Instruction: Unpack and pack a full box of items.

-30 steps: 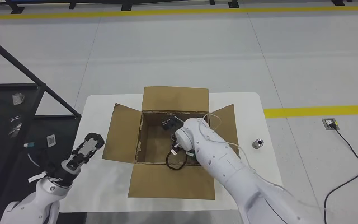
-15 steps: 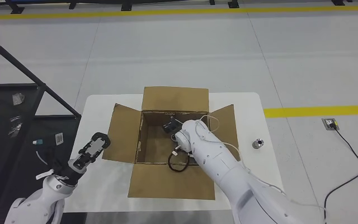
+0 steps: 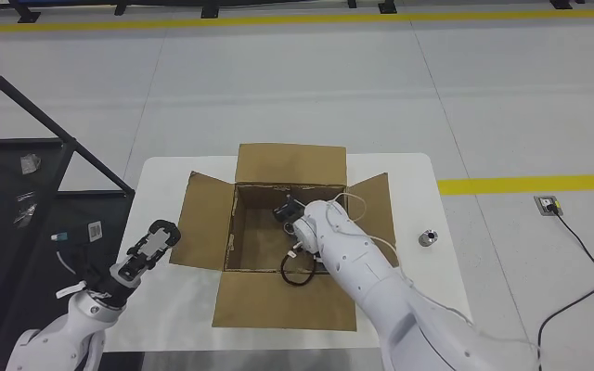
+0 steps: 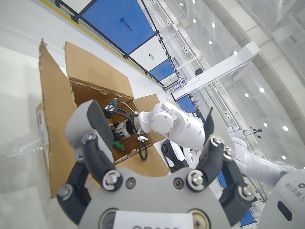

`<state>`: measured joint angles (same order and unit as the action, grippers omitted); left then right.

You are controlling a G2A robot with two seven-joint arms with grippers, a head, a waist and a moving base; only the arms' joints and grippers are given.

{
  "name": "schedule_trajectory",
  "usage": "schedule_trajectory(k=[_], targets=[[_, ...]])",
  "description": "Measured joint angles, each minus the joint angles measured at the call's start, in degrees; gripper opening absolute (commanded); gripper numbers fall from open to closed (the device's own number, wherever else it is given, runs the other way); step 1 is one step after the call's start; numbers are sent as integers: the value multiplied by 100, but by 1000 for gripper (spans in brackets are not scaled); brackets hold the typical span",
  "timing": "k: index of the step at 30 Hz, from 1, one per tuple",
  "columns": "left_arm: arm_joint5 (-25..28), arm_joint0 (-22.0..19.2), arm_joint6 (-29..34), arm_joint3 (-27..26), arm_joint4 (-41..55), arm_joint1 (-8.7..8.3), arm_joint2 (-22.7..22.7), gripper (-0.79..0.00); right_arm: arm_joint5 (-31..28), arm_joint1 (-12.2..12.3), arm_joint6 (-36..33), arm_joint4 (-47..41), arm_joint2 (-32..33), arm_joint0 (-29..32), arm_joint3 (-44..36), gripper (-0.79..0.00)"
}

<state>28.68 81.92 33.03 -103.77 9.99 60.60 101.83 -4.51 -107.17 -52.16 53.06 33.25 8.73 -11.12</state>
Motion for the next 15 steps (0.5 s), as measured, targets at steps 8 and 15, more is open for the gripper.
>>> schedule_trajectory(k=[8, 15], targets=[[-20, -43, 28, 64, 28, -13, 21, 0, 106, -44, 139, 13, 33, 44, 65, -496], [-21, -40, 18, 88, 49, -22, 51, 0, 222, -109, 43, 178, -23, 95, 96, -526]])
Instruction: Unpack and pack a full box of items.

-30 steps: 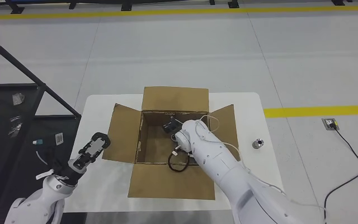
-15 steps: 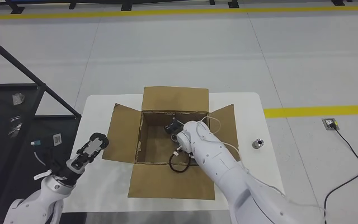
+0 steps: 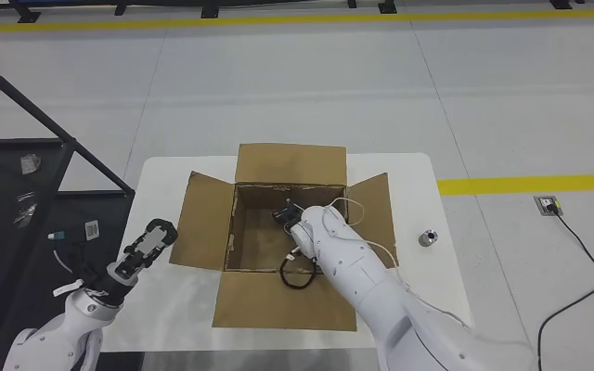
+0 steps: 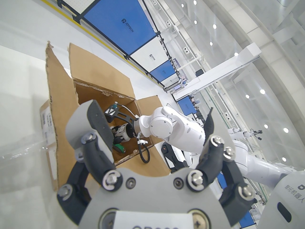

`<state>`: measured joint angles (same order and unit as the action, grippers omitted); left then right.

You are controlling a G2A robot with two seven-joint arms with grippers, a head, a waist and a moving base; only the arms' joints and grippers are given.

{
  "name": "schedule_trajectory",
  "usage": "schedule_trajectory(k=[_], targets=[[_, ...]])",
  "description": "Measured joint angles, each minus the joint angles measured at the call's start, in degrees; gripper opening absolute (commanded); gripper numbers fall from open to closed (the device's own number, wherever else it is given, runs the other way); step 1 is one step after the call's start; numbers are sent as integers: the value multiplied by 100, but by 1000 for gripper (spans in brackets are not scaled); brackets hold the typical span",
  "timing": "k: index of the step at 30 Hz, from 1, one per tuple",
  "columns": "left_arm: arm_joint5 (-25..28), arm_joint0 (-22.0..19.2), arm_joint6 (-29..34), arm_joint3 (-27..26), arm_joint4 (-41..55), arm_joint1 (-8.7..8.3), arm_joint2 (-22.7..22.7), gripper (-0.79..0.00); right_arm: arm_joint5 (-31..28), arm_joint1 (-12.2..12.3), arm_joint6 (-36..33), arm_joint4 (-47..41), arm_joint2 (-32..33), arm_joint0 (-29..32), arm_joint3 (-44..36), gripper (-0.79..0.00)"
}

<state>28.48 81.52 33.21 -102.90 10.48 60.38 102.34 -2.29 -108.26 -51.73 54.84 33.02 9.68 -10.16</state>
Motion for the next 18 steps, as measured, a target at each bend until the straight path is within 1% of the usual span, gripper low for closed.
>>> schedule_trajectory(k=[1, 2, 3, 9, 13, 15, 18], targets=[[-2, 2, -7, 1, 0, 0, 0, 0, 10, -7, -2, 11, -2, 7, 6, -570], [-3, 3, -13, 1, 0, -1, 0, 0, 17, -13, -6, 22, -4, 13, 14, -711], [-4, 4, -17, 1, 0, -1, 0, 0, 22, -19, -9, 29, -4, 17, 23, -782], [-19, -1, -15, 16, 6, -7, -5, 0, 9, -32, 8, 20, 33, -6, 89, -785], [-16, -6, -19, 22, 5, -11, -9, 0, -69, -11, 135, -91, 120, -84, 113, -785], [-9, -6, -24, 23, 1, -12, -6, 0, -177, 12, 217, -178, 180, -144, 118, -785], [-3, 3, -38, 17, 0, -15, 9, 0, -611, 72, 353, -385, 309, -267, 120, -785]])
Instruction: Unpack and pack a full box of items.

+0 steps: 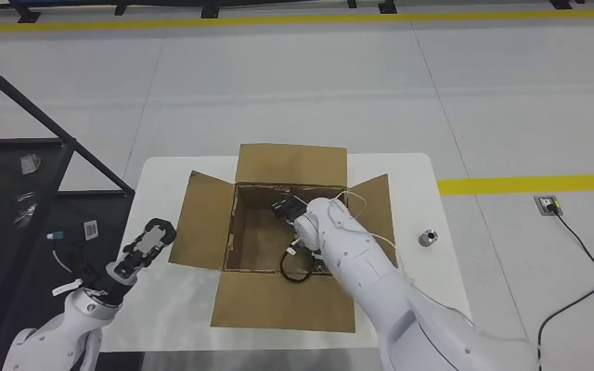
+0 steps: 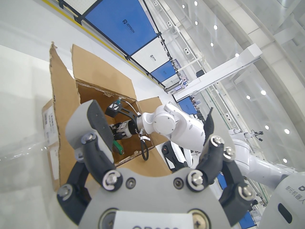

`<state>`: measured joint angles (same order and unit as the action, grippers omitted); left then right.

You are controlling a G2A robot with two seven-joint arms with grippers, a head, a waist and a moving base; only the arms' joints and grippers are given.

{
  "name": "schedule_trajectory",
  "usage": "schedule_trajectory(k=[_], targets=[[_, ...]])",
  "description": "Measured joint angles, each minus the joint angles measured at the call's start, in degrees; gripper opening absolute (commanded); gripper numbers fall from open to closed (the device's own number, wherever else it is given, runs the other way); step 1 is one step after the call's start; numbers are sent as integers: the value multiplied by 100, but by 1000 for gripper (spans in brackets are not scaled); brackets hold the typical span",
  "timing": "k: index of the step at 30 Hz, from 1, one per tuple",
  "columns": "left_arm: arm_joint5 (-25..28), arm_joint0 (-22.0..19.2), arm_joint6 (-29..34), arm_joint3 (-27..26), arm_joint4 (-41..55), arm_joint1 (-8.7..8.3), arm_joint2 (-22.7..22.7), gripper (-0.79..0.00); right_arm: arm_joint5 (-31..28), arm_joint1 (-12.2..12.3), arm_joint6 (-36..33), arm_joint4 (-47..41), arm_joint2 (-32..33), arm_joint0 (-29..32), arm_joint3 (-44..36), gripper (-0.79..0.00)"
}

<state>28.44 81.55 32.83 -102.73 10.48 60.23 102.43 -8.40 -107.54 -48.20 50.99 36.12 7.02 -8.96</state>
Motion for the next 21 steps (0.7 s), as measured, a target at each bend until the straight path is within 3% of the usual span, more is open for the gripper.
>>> schedule_trajectory(k=[11, 16, 21], targets=[[35, 65, -88, -59, 20, -7, 90, 0, -1714, 333, 395, -310, 286, -351, 41, -785], [34, 60, -95, -65, 20, -10, 82, 0, -2519, 543, 945, -380, 407, -407, -41, -785], [6, 17, -73, -89, -31, -12, 22, 0, -2949, 762, 1547, -373, 526, -372, -384, -785]])
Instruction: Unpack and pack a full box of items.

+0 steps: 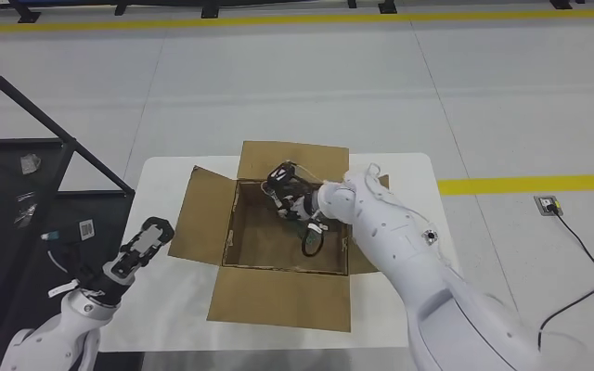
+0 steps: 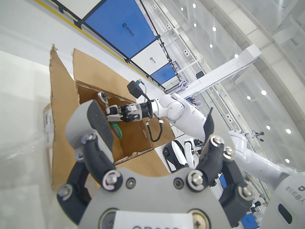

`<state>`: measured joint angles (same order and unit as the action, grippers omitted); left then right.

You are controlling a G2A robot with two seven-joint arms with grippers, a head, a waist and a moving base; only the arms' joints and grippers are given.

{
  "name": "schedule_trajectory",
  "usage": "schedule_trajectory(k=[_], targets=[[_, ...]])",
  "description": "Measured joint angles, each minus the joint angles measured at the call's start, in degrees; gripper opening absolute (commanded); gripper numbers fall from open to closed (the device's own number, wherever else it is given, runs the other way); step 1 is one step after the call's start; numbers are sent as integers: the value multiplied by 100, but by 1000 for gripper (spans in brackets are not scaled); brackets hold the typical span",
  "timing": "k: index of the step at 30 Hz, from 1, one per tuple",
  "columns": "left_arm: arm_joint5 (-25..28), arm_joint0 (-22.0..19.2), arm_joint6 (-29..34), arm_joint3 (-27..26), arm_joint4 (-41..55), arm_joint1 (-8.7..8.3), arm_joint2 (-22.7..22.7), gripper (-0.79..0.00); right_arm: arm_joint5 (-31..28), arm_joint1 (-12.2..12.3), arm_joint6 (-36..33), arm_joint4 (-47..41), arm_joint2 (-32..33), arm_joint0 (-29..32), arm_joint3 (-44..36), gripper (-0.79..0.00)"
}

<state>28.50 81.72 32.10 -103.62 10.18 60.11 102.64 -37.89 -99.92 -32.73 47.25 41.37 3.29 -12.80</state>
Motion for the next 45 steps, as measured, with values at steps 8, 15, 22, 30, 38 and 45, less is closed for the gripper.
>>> schedule_trajectory(k=[8, 15, 22, 30, 38, 45], targets=[[-8, -26, -1, -1, -45, -4, -42, 0, 492, 595, -122, 315, 425, 527, -1929, -785], [-14, 12, -15, -33, -46, -8, -28, 0, 1538, 1472, -1954, 875, 1956, 2739, -6306, -785], [-36, 27, -15, -58, -61, -14, -17, 0, 2862, 1766, -2425, 1917, 3188, 4594, -9754, -785], [-84, -89, 62, -10, -50, -21, -115, 0, 4345, 1872, -2919, 2987, 4248, 5421, -10929, -785], [-56, -194, 57, 94, -13, -22, -200, 0, 4414, 1953, -3760, 3286, 4854, 5672, -10260, -785], [-53, -259, 73, 103, -78, -25, -275, 0, 3874, 2013, -4297, 3141, 4848, 5556, -9054, -785]])
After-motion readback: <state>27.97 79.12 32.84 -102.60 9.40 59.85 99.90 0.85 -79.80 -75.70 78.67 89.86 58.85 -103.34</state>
